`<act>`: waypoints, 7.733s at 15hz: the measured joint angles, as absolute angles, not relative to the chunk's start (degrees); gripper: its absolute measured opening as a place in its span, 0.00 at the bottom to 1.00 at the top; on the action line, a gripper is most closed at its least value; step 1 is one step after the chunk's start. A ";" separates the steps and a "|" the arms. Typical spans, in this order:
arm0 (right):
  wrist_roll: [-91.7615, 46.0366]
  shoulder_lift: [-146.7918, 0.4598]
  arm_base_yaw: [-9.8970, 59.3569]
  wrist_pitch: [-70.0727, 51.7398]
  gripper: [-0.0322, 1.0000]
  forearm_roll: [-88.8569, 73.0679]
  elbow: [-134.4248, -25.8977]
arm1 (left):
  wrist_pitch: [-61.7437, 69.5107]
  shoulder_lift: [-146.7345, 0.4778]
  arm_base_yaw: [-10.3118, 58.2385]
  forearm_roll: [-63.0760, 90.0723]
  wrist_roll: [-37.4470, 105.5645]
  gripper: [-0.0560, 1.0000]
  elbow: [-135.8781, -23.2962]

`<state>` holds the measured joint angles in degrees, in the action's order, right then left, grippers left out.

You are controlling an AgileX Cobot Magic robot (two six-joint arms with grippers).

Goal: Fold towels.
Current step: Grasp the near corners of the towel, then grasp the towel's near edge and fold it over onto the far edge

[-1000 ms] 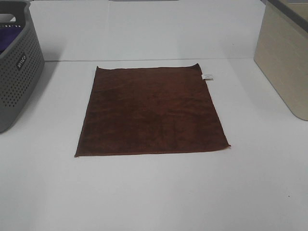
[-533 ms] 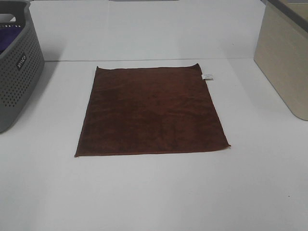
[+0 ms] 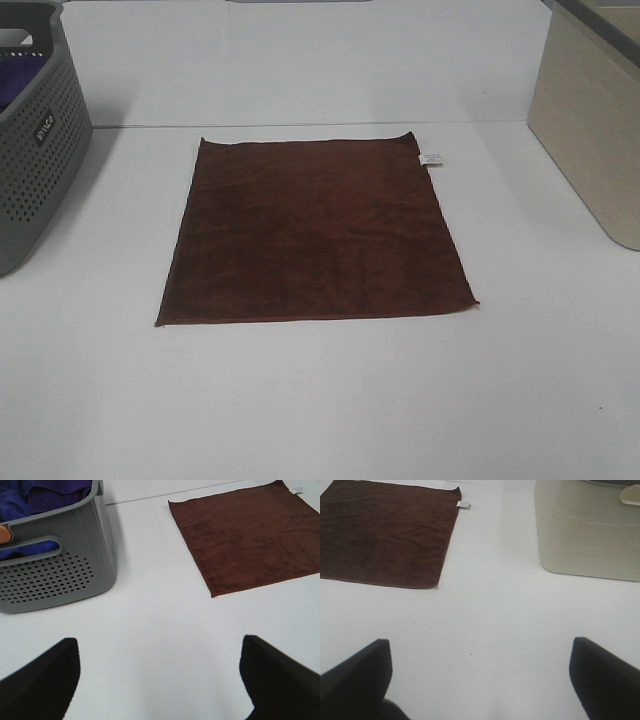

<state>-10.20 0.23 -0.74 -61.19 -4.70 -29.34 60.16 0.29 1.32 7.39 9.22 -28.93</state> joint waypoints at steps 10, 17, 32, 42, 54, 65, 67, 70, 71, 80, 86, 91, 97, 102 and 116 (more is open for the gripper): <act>-10.20 0.23 -0.74 -61.19 0.93 -4.70 -29.34 | 60.16 0.29 1.32 7.39 9.22 0.82 -28.93; -10.20 0.23 -0.74 -61.19 0.93 -4.70 -29.34 | 60.16 0.29 1.32 7.39 9.22 0.82 -28.93; -10.20 0.23 -0.74 -61.19 0.93 -4.70 -29.34 | 60.16 0.29 1.32 7.45 9.22 0.82 -28.93; -4.70 -8.48 -0.74 -42.63 0.83 -4.98 -30.02 | 38.85 -14.32 1.32 13.41 9.22 0.77 -28.48; -18.45 -49.10 -0.74 -28.48 0.74 -29.62 -30.02 | 27.27 -66.23 1.32 68.81 44.35 0.77 -28.48; -37.18 -91.79 -0.74 -45.89 0.74 -50.65 -50.02 | 41.65 -100.04 1.32 98.78 74.71 0.77 -36.15; -37.18 -98.03 -0.74 -47.90 0.74 -50.19 -53.00 | 41.48 -103.19 1.32 95.17 71.91 0.77 -39.48; -37.18 -105.71 -1.15 -48.99 0.74 -49.39 -56.26 | 38.90 -103.71 1.32 83.94 62.85 0.77 -43.54; -37.24 -107.54 -2.23 -50.02 0.74 -49.39 -57.18 | 36.90 -103.71 1.32 79.53 58.16 0.77 -44.18; -42.11 -115.62 -8.88 -47.90 0.74 -52.83 -58.21 | 37.93 -114.65 1.38 70.24 46.93 0.77 -52.77; -42.23 -121.12 -4.35 -50.13 0.72 -52.60 -64.29 | 39.88 -119.18 7.79 73.17 46.87 0.76 -56.89; -39.53 -124.39 0.92 -51.80 0.64 -53.06 -67.49 | 38.04 -119.92 9.28 74.71 46.81 0.61 -57.24; -38.04 -125.31 1.26 -50.25 0.07 -50.99 -67.44 | 36.84 -119.98 9.28 71.79 46.29 0.07 -57.24; -32.03 -119.29 1.26 -53.23 0.05 -46.98 -63.77 | 40.45 -114.65 9.40 62.05 37.64 0.07 -53.92; -26.81 -113.39 2.64 -54.95 0.05 -42.91 -74.54 | 41.60 -107.31 9.51 51.62 25.50 0.07 -62.91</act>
